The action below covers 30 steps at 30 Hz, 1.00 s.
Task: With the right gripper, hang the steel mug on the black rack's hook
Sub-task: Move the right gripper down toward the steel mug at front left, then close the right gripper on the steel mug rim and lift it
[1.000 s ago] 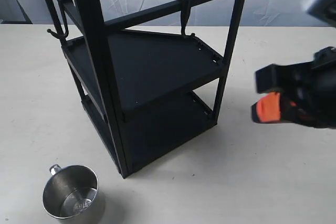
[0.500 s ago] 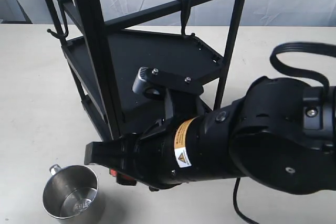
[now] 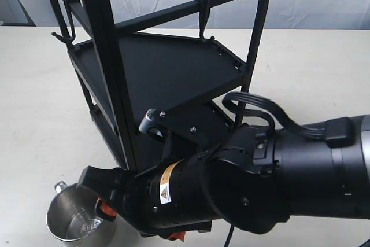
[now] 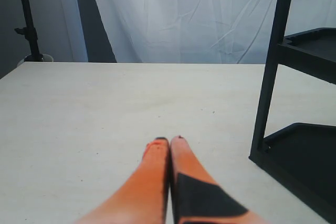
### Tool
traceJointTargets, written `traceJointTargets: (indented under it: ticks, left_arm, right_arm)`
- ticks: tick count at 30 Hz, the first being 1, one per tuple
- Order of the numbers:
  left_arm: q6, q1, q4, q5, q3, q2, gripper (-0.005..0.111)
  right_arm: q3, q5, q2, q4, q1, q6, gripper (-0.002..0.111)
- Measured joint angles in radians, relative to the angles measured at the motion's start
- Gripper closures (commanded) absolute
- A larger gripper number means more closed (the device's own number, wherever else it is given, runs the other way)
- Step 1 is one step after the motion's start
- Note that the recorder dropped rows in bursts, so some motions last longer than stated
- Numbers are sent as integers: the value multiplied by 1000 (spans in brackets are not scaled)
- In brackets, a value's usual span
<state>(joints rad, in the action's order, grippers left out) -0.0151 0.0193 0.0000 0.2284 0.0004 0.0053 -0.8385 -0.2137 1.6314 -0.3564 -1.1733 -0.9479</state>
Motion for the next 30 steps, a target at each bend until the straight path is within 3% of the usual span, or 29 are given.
traceJointTargets:
  ticks: [17, 26, 29, 30]
  left_arm:
    - [0, 0, 0, 0, 0, 0, 105]
    - [0, 0, 0, 0, 0, 0, 105]
    - [0, 0, 0, 2, 0, 0, 105]
    - [0, 0, 0, 2, 0, 0, 105]
  right_arm:
    - [-1, 129, 73, -55, -29, 0, 51]
    - [-103, 103, 164, -37, -53, 0, 51]
    - [-110, 72, 179, -39, -54, 0, 63]
    - [-110, 70, 179, -39, -54, 0, 77]
